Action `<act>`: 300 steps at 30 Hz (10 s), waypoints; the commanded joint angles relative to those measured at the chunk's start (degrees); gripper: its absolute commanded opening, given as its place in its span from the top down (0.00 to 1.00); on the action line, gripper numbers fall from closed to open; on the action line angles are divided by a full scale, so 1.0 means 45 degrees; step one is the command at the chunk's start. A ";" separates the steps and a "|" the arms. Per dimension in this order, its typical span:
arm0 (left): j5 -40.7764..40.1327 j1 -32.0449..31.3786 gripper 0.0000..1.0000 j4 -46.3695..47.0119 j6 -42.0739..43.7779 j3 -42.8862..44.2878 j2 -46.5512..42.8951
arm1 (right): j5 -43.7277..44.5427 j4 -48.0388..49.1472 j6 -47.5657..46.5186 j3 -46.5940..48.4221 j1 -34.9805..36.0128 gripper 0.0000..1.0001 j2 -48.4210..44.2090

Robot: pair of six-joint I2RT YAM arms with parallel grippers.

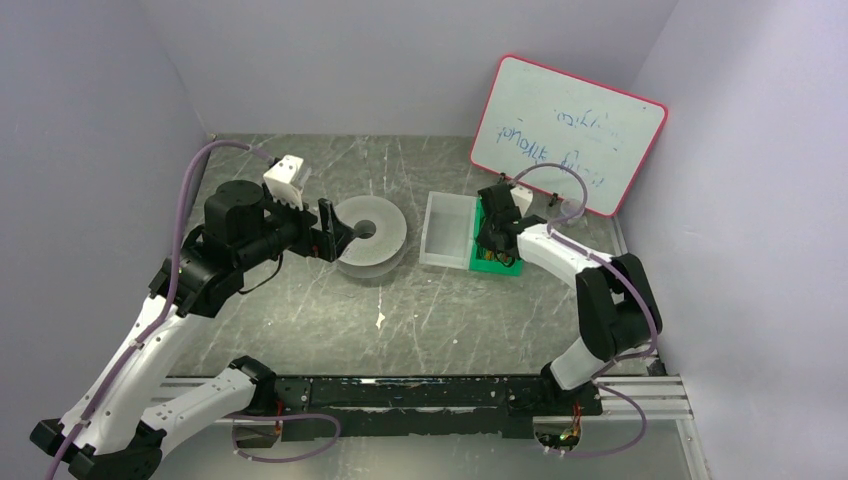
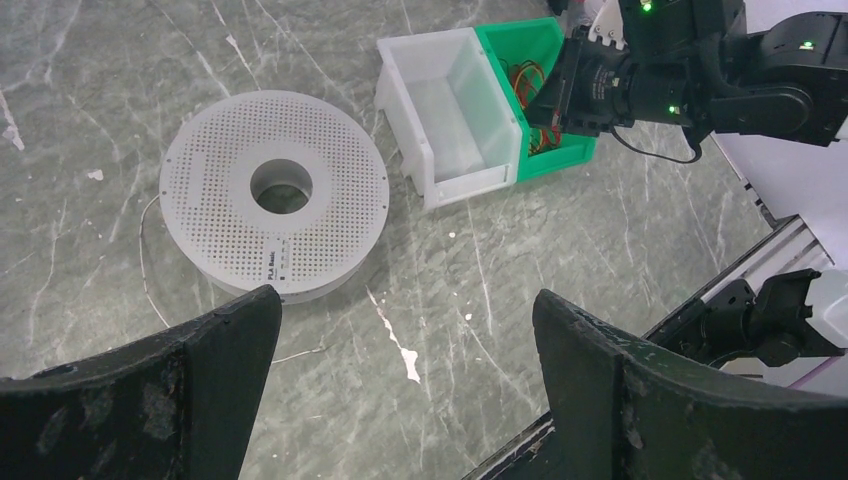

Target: Wrap the cables

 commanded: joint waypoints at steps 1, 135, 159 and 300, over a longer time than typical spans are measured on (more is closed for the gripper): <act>-0.0031 -0.0004 0.00 -0.0153 0.0276 0.0257 -0.0129 | -0.0600 0.0598 0.0657 -0.0001 0.0151 0.94 0.0260; 0.0672 -0.0009 0.01 -0.0568 -0.0303 0.0599 -0.0411 | -0.3094 0.1639 -0.1258 0.2078 -0.0420 1.00 -0.5472; 0.6220 -0.0014 0.00 0.4143 -0.2632 -0.0367 0.0892 | -1.1921 0.3021 -0.4622 0.2122 -0.0400 1.00 -0.7442; 0.7938 -0.3402 0.93 -0.1505 0.1031 0.1286 0.0198 | -1.7194 0.1932 -1.0493 -0.0178 0.1026 0.50 -1.0101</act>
